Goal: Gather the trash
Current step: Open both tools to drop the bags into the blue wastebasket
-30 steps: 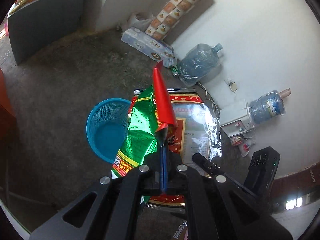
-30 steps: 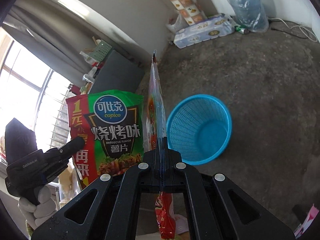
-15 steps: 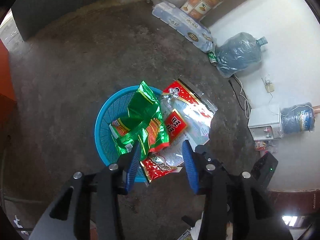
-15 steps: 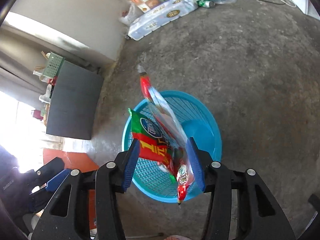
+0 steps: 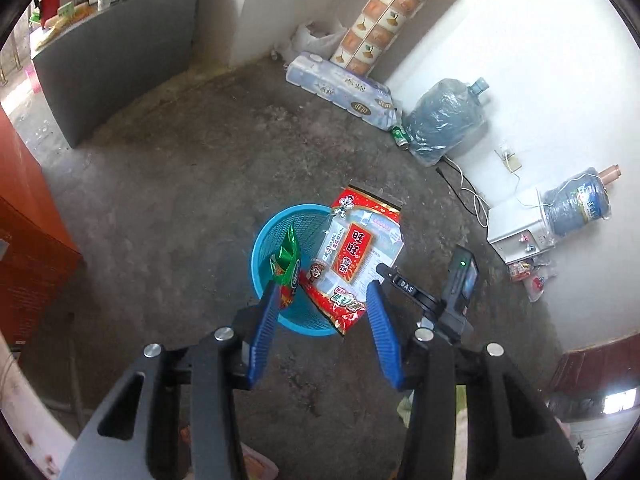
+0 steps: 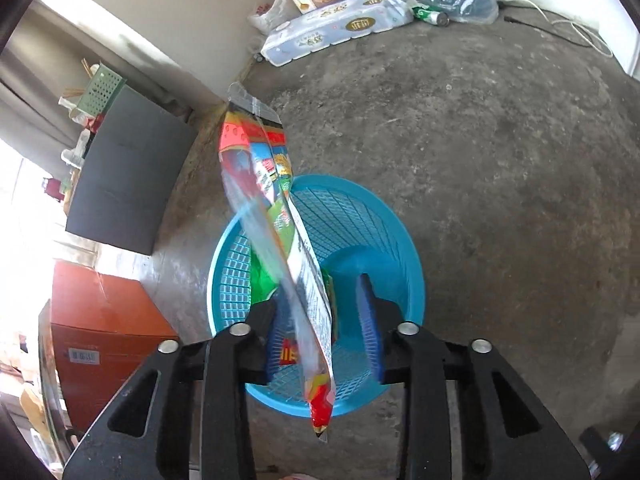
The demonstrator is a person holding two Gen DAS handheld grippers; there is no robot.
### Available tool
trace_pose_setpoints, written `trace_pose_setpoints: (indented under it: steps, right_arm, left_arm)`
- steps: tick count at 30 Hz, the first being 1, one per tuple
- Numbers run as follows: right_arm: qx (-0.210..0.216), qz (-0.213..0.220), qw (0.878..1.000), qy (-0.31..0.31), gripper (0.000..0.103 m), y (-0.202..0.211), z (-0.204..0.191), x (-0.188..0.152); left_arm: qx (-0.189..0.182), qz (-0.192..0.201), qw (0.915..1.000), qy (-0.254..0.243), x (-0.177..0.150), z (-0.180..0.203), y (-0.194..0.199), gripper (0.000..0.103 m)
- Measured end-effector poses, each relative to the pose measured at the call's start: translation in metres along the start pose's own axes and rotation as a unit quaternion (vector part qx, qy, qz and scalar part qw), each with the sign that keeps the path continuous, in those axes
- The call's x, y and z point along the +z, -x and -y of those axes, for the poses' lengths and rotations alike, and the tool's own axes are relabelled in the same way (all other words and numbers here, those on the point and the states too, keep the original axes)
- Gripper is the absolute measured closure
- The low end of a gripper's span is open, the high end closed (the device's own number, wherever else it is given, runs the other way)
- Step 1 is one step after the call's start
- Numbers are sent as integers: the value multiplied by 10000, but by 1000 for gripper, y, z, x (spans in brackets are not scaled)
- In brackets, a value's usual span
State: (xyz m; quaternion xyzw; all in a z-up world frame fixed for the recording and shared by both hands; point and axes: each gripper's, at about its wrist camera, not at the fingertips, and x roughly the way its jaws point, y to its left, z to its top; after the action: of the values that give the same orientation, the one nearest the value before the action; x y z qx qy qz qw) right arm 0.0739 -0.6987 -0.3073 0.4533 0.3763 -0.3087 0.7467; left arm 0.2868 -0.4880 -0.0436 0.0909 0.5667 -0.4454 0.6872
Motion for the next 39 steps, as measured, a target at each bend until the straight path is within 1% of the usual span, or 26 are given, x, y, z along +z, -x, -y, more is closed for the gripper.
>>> trace_pose_setpoints:
  steps: [1, 2, 5, 7, 10, 13, 18, 20, 22, 24, 26, 27, 28, 30, 31, 32, 33, 34, 35, 36, 38, 39]
  right_arm:
    - [-35, -45, 10000, 39, 97, -3, -2, 0]
    - [-50, -80, 9999, 71, 102, -6, -3, 0]
    - [-391, -57, 9981, 469, 103, -13, -17, -6]
    - [-742, -181, 9930, 904, 103, -28, -29, -12]
    - [-1379, -441, 9758, 1639, 103, -59, -46, -23]
    - [-1852, -847, 9569, 2070, 103, -94, -49, -31]
    - [-2222, -1557, 9388, 2121, 103, -140, -35, -36]
    - [-2463, -1808, 9246, 2273, 103, -158, -32, -41]
    - [-2647, -1987, 9131, 2380, 103, -172, -28, -44]
    - [-2698, -2159, 9102, 2284, 103, -182, -21, -44]
    - [-2763, -2250, 9078, 2213, 103, -186, -11, -42]
    - [-2747, -2241, 9091, 2185, 102, -184, -7, -40]
    - [-2674, -2217, 9132, 2131, 98, -179, -4, -38]
    - [-2466, -2151, 9235, 2003, 94, -164, 0, -34]
    - [-2311, -2093, 9290, 1995, 85, -154, 2, -33]
    - [-2146, -2028, 9343, 1995, 81, -144, 2, -31]
    - [-2007, -1938, 9394, 1991, 69, -133, 2, -29]
    - [-1929, -1903, 9416, 2001, 54, -122, 3, -28]
    - [-1817, -1839, 9456, 1975, 49, -112, 5, -28]
    - [-1676, -1780, 9500, 1944, 49, -101, 6, -28]
    - [-1483, -1676, 9573, 1832, 42, -82, 10, -30]
    - [-1416, -1613, 9608, 1756, 42, -73, 14, -30]
  left_arm:
    - [11, 71, 10000, -9, -7, -6, 18, 58]
    - [14, 151, 9999, 8, -16, -12, 35, 58]
    - [67, 369, 9990, 230, -48, -35, 84, 56]
    - [42, 518, 9978, 423, -73, -52, 114, 55]
    - [89, 801, 9938, 763, -113, -76, 154, 55]
    - [195, 1085, 9876, 1115, -150, -98, 188, 55]
    - [444, 1481, 9747, 1615, -195, -127, 233, 55]
    - [549, 1635, 9686, 1790, -206, -136, 246, 55]
    - [499, 1714, 9647, 1935, -217, -143, 253, 55]
    - [493, 1763, 9619, 2031, -225, -153, 258, 55]
    - [543, 1759, 9609, 2067, -233, -157, 260, 55]
    - [567, 1753, 9603, 2095, -235, -161, 261, 55]
    - [552, 1742, 9604, 2104, -238, -161, 261, 55]
    - [493, 1749, 9603, 2118, -241, -168, 262, 53]
    - [489, 1771, 9600, 2114, -244, -170, 264, 51]
    - [500, 1800, 9596, 2107, -246, -171, 265, 51]
    - [512, 1835, 9588, 2106, -248, -172, 267, 50]
    - [513, 1869, 9581, 2108, -250, -172, 269, 49]
    - [496, 1900, 9574, 2119, -252, -172, 270, 49]
    - [461, 1932, 9566, 2133, -254, -173, 271, 48]
    - [414, 1973, 9560, 2131, -259, -171, 273, 47]
    - [409, 1989, 9557, 2133, -262, -171, 274, 46]
